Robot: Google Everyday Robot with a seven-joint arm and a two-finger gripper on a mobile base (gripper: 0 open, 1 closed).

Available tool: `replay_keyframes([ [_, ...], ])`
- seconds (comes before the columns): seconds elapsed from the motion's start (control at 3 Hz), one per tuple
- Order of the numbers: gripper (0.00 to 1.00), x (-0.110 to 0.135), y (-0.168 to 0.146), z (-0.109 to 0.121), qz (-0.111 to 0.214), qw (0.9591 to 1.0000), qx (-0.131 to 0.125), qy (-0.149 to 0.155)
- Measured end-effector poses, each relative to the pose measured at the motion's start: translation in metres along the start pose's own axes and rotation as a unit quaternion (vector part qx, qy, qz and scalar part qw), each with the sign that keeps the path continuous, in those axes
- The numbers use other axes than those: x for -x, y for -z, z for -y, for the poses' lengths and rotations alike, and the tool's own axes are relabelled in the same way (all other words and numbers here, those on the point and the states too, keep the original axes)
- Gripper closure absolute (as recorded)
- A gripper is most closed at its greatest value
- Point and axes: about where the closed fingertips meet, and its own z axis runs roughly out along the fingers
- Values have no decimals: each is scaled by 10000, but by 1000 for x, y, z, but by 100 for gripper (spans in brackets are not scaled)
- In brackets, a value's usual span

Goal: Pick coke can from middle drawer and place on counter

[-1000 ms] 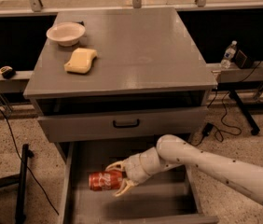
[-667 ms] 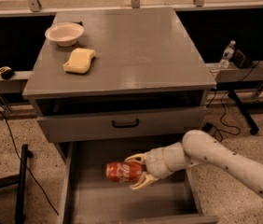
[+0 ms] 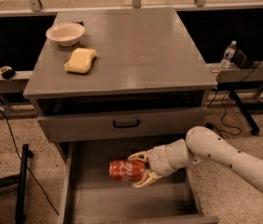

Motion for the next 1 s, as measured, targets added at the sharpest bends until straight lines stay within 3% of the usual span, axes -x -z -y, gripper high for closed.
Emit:
replay_keyframes([
  [0.33, 100, 42, 42, 23, -44, 9992, -111, 388],
  [1.0, 100, 177, 128, 69, -383, 9872, -137, 1545],
])
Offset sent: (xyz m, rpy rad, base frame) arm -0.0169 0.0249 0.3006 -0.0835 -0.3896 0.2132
